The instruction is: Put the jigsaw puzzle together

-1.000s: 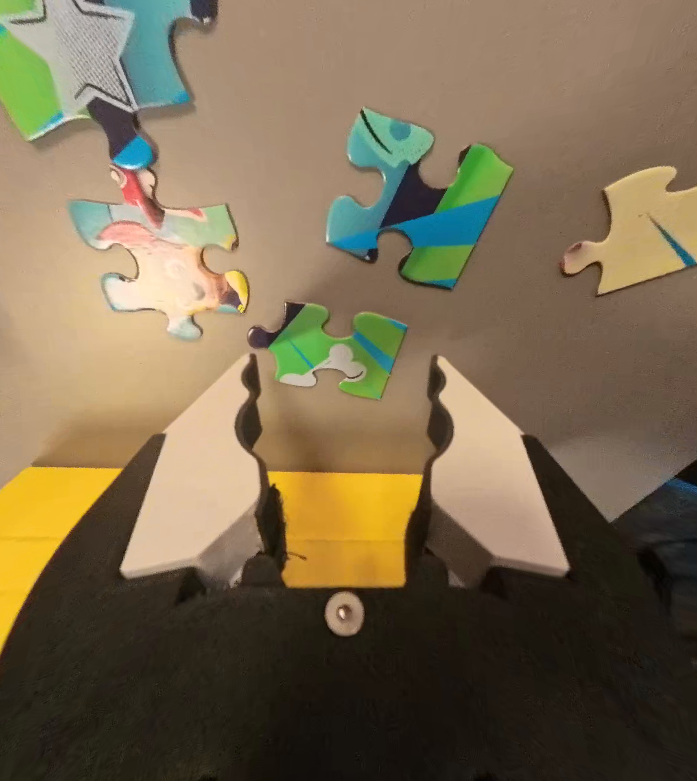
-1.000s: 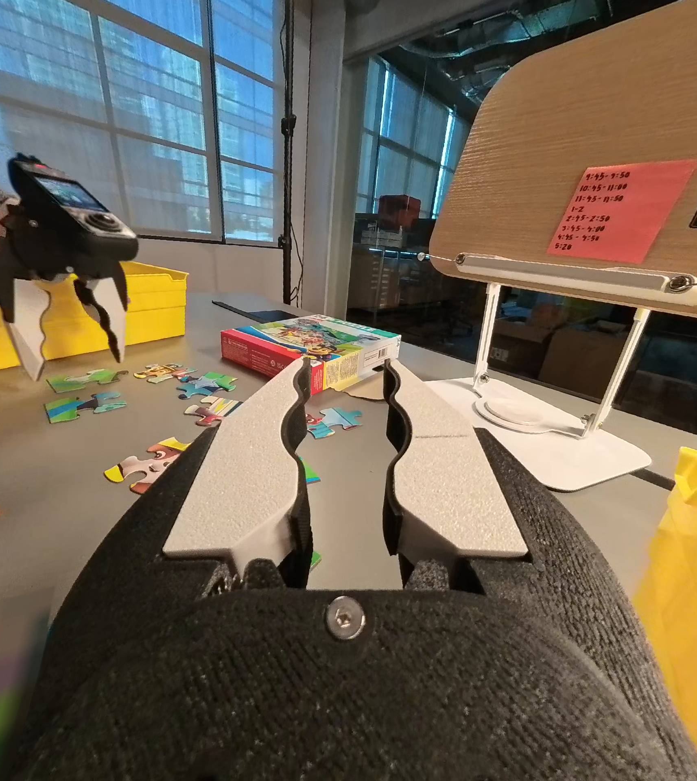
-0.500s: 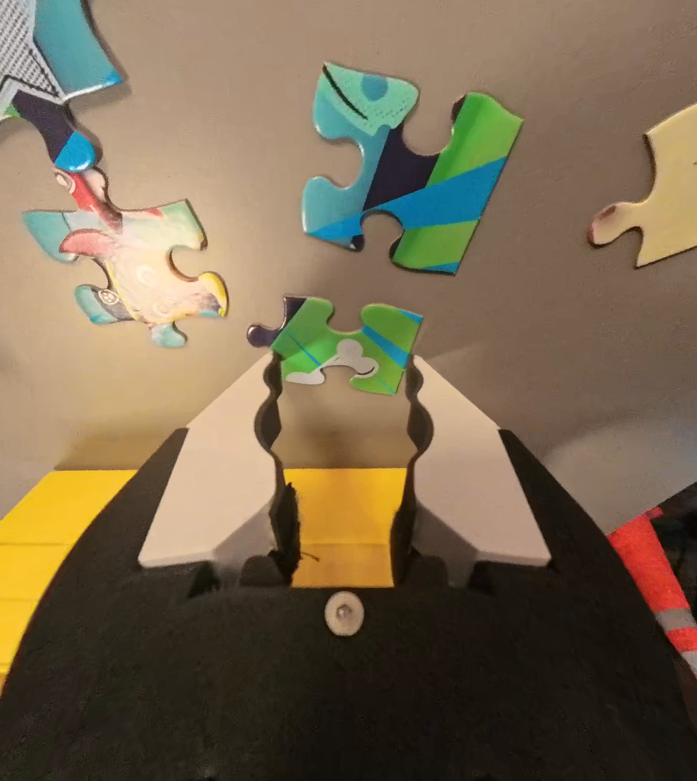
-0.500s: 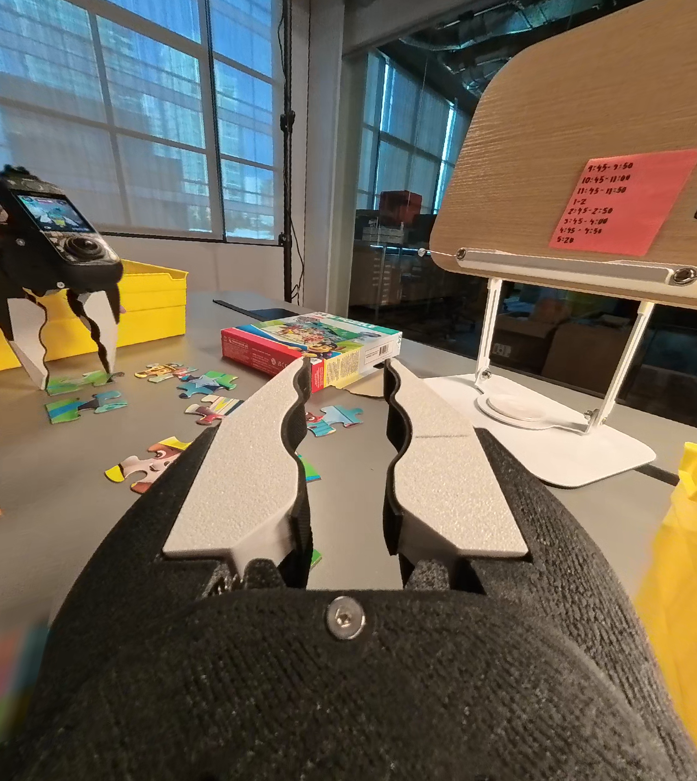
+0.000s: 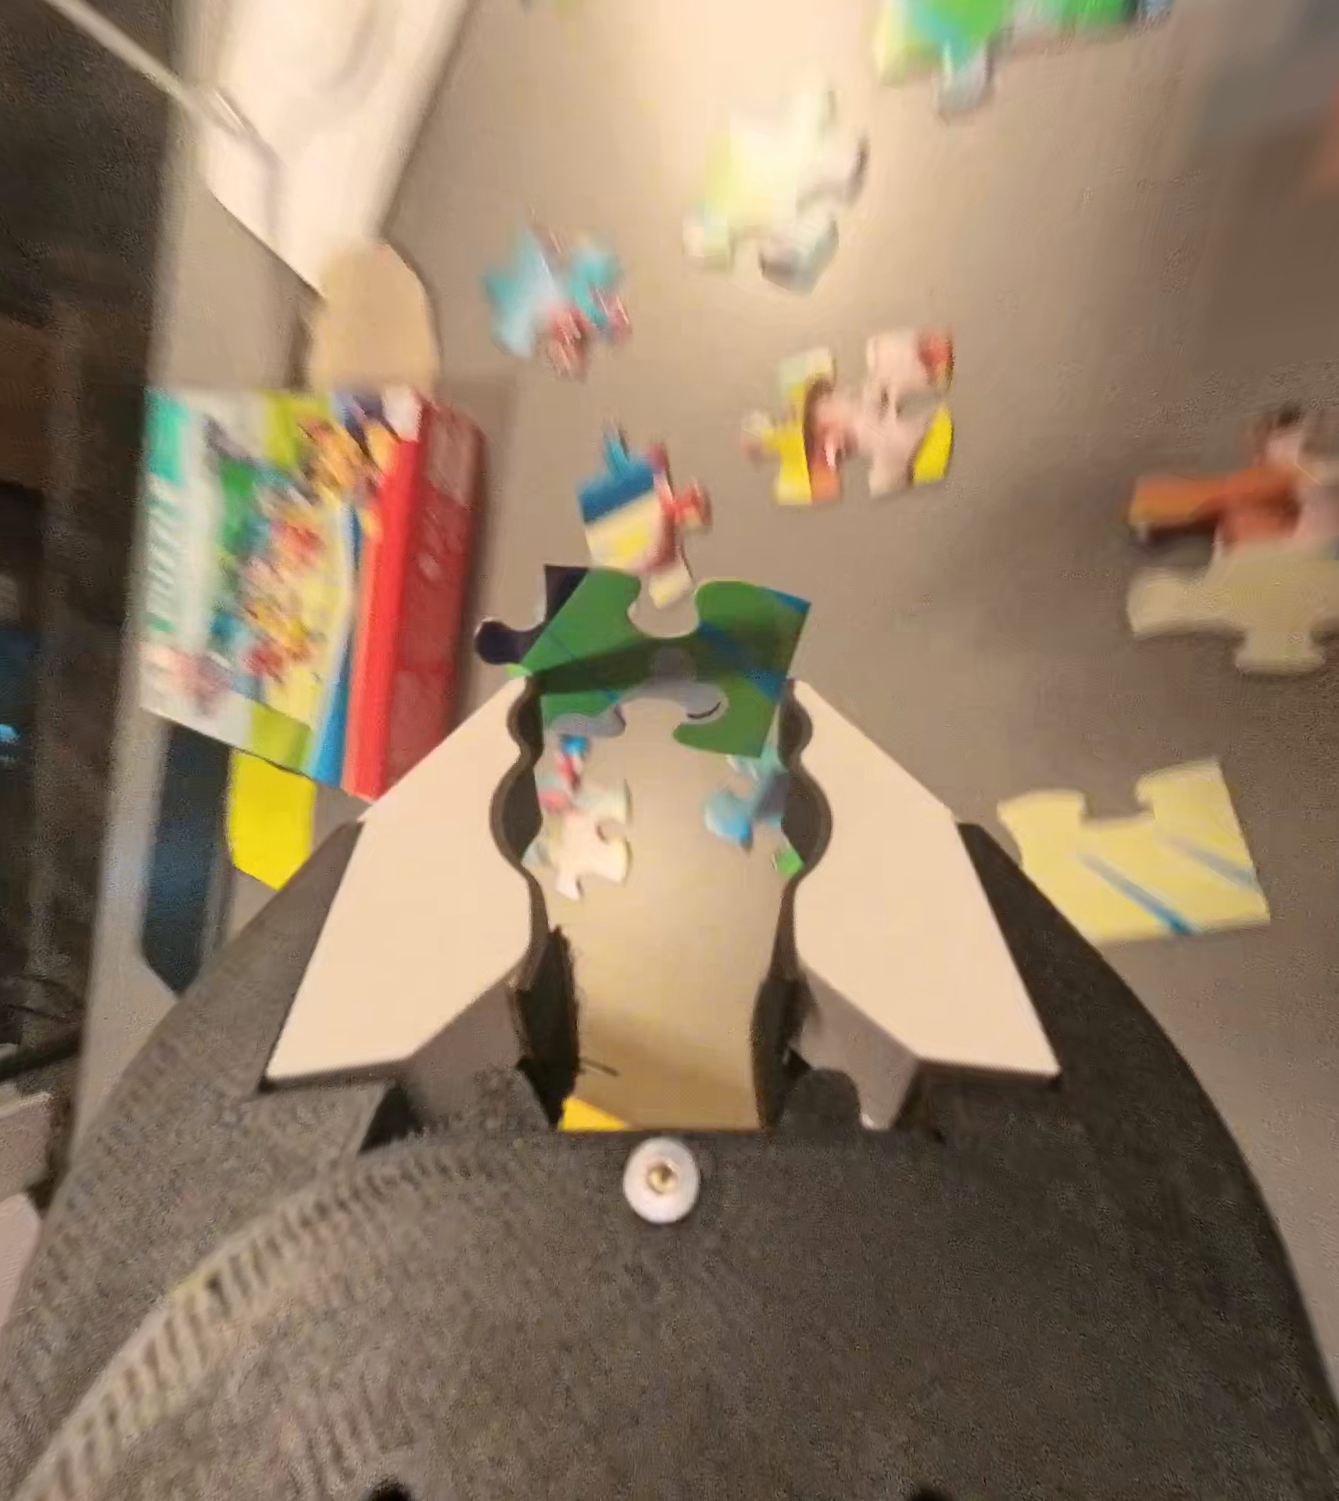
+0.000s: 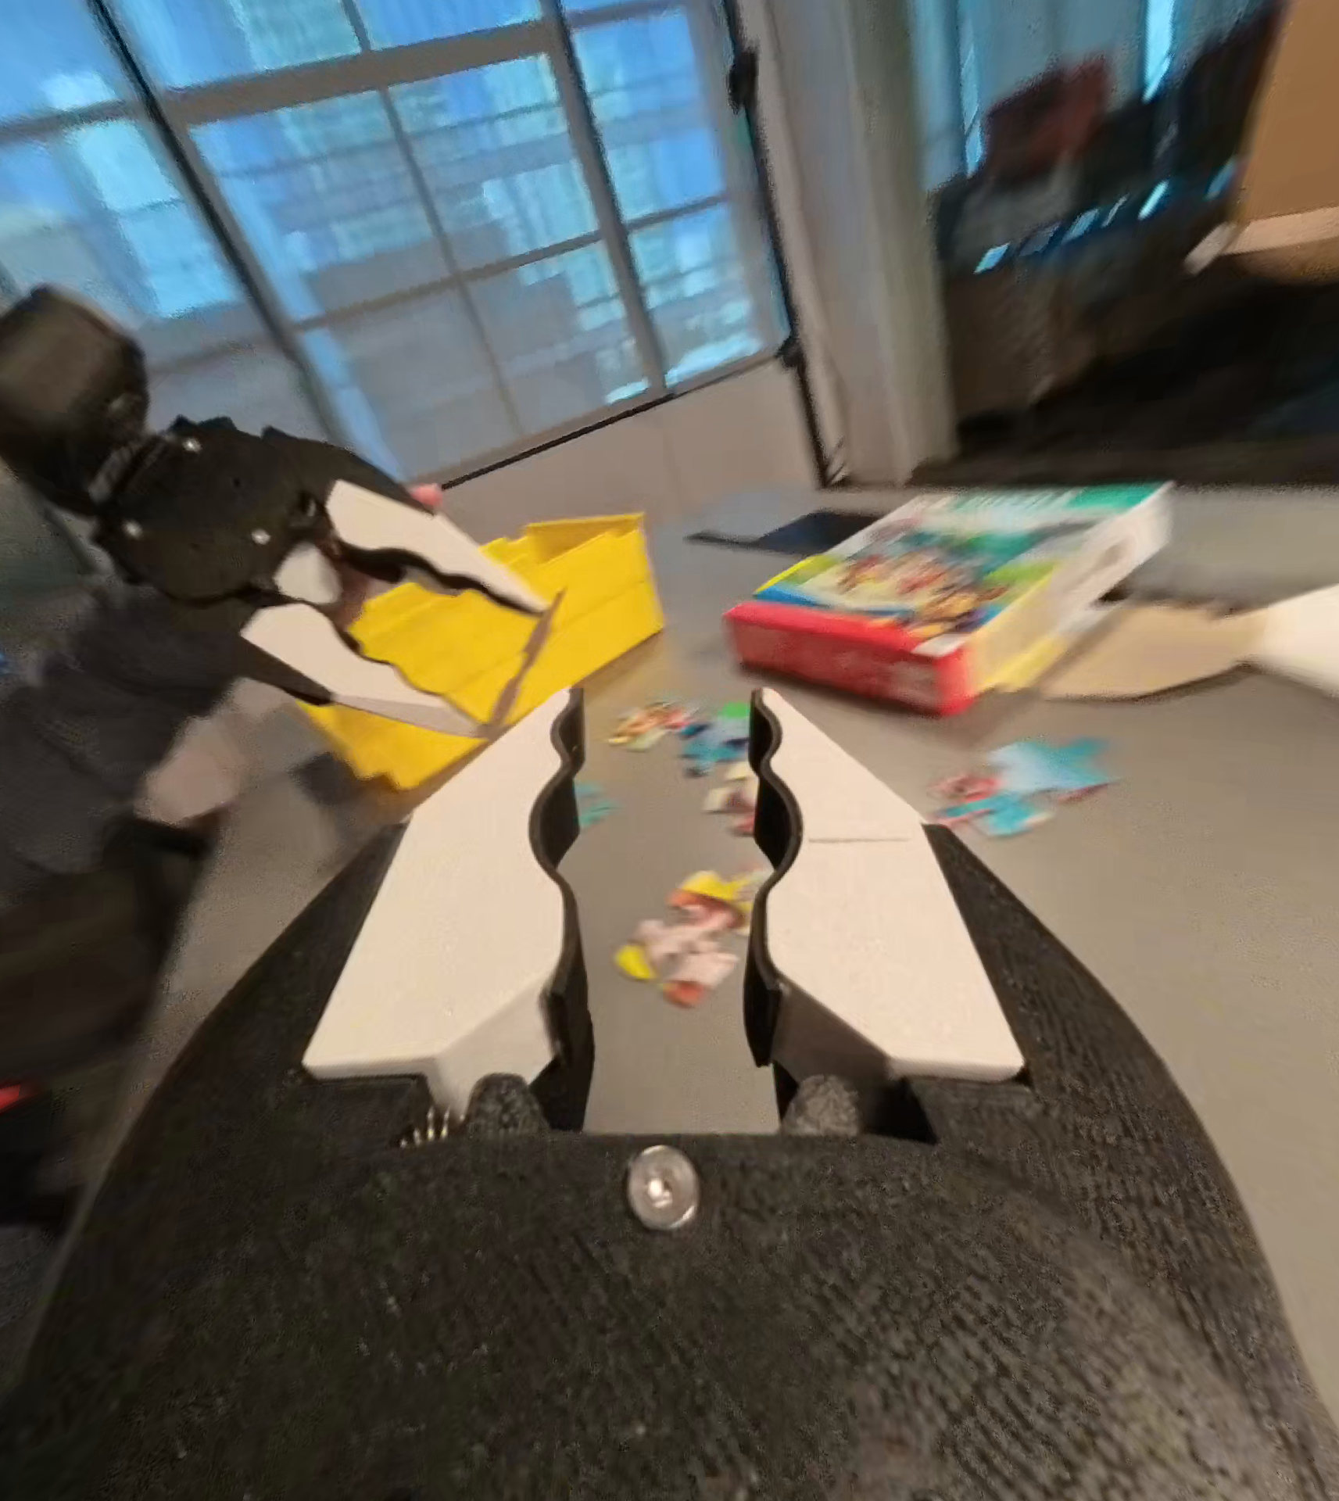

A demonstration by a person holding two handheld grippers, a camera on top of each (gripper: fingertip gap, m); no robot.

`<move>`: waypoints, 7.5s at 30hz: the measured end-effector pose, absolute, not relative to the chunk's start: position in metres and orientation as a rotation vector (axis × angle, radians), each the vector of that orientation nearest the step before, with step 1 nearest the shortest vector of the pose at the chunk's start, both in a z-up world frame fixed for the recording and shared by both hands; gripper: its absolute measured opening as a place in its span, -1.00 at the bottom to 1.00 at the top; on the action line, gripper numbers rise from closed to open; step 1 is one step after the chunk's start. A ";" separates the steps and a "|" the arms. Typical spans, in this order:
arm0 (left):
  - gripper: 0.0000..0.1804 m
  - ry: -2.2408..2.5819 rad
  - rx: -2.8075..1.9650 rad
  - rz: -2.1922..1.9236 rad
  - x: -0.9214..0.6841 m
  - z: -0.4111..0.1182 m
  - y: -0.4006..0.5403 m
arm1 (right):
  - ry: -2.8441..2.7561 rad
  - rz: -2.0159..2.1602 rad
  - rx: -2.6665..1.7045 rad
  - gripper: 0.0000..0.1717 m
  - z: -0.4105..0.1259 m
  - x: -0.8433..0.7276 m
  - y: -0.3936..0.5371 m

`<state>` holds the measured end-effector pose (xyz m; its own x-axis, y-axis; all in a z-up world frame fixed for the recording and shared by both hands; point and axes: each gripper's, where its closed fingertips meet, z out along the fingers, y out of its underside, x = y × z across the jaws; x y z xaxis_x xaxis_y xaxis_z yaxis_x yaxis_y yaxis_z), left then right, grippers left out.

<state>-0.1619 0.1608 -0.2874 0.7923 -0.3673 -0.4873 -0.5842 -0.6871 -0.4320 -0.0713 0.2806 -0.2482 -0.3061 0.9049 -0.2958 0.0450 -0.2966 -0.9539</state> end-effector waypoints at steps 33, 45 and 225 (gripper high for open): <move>-1.00 0.154 -1.639 -0.316 -0.060 -0.213 0.199 | -2.157 1.639 -1.185 -0.90 -0.228 -0.064 0.222; -1.00 0.241 -2.057 -0.358 -0.077 -0.312 0.270 | -2.669 1.012 -1.423 -1.00 -0.277 -0.034 0.297; -1.00 1.134 -2.218 0.042 -0.042 -0.386 0.300 | -2.010 1.053 -1.458 -1.00 -0.381 -0.037 0.333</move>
